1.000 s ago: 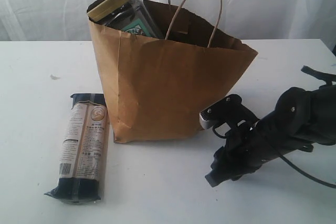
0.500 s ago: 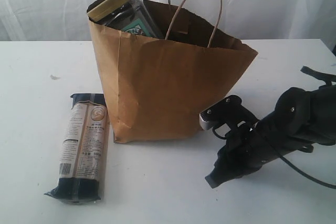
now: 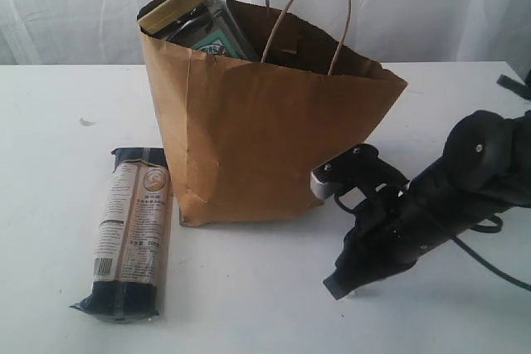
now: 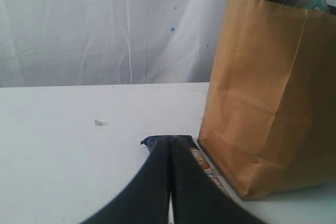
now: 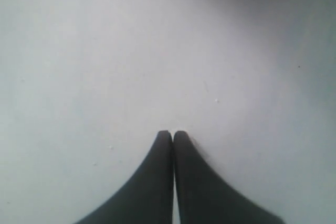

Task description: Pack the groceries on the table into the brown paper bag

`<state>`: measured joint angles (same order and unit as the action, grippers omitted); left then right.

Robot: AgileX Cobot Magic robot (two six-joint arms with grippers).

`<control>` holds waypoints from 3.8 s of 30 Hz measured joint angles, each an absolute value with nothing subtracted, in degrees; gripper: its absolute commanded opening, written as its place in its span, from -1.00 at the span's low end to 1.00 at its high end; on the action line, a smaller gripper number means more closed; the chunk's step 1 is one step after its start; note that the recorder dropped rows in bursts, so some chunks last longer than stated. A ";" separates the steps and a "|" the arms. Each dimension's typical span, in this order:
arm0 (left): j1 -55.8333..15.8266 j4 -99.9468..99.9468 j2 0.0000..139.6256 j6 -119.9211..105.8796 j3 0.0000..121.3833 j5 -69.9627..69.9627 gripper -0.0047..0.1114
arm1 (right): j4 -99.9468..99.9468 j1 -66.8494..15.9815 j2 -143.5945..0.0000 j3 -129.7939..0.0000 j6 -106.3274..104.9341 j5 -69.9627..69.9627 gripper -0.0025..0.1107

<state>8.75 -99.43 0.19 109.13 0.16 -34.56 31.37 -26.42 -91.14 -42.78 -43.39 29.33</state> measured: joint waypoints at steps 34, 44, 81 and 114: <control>8.75 -99.43 0.19 109.13 0.16 -34.56 -0.92 | 31.47 -26.42 -98.42 -44.76 -41.92 29.66 -0.95; 8.75 -99.43 0.19 109.13 0.16 -34.56 -0.92 | 39.59 -26.42 -90.99 -49.19 -41.74 52.75 -0.96; 8.75 -99.43 0.19 109.13 0.16 -34.56 -0.92 | 28.34 -29.75 -95.29 -87.12 -30.07 30.82 -0.86; 8.75 -99.43 0.19 109.13 0.16 -34.68 -0.92 | -14.29 2.32 -87.83 -60.14 3.90 51.47 -0.96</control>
<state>8.75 -99.43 0.19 109.13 0.16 -34.68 -14.29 2.32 -87.83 -60.14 3.90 51.47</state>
